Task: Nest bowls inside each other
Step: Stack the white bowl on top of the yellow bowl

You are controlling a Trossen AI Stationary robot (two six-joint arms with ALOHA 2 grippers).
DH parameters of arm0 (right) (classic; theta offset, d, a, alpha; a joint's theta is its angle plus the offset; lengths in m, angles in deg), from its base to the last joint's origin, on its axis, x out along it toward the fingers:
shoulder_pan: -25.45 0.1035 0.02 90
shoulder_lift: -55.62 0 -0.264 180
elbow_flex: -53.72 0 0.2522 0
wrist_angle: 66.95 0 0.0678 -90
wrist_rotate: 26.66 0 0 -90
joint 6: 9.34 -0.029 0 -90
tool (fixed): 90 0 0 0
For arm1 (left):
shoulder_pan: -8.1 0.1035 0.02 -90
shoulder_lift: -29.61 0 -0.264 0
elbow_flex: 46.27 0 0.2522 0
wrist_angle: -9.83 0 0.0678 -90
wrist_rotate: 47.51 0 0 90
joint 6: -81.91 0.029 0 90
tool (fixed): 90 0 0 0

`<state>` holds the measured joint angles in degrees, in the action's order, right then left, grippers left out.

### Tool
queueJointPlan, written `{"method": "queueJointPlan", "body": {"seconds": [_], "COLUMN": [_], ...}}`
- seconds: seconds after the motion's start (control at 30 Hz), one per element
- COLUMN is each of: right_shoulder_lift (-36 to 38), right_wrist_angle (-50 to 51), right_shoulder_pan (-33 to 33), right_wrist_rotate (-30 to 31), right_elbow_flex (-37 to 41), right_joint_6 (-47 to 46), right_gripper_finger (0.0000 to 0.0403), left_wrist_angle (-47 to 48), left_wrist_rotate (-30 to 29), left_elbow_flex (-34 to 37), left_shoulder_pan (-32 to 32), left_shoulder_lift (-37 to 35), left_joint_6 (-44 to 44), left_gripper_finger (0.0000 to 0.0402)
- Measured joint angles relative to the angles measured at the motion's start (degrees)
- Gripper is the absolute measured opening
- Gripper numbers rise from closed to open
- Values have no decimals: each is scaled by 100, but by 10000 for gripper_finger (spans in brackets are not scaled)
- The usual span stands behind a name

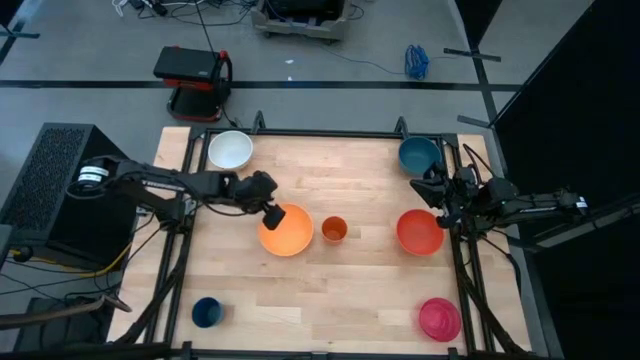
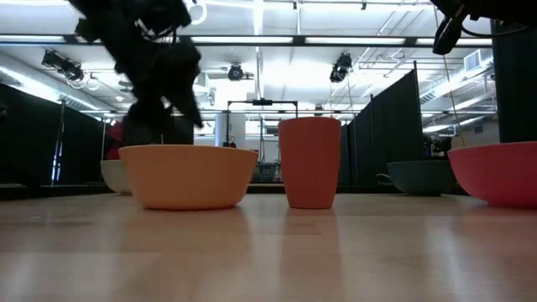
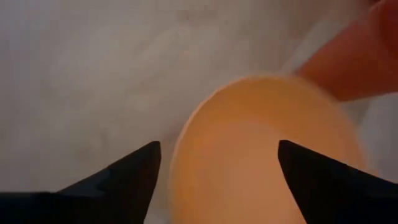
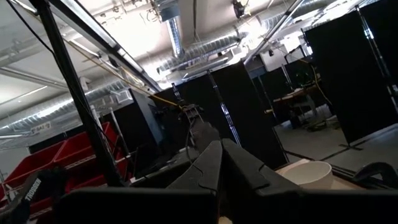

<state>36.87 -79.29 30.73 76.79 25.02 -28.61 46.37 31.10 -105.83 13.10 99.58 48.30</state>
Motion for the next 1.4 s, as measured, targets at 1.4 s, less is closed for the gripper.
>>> {"method": "queueJointPlan", "body": {"seconds": [1.4], "right_shoulder_lift": [0], "right_wrist_angle": [-7], "right_shoulder_pan": [0], "right_wrist_rotate": [-9], "right_elbow_flex": [0], "right_joint_6": [-2], "right_gripper_finger": [0], "left_wrist_angle": [3439], "left_wrist_rotate": [-1691], "left_elbow_flex": [-1850], "left_shoulder_pan": [2838], "left_shoulder_lift": [445], "left_joint_6": [1757], "left_gripper_finger": [344]}}
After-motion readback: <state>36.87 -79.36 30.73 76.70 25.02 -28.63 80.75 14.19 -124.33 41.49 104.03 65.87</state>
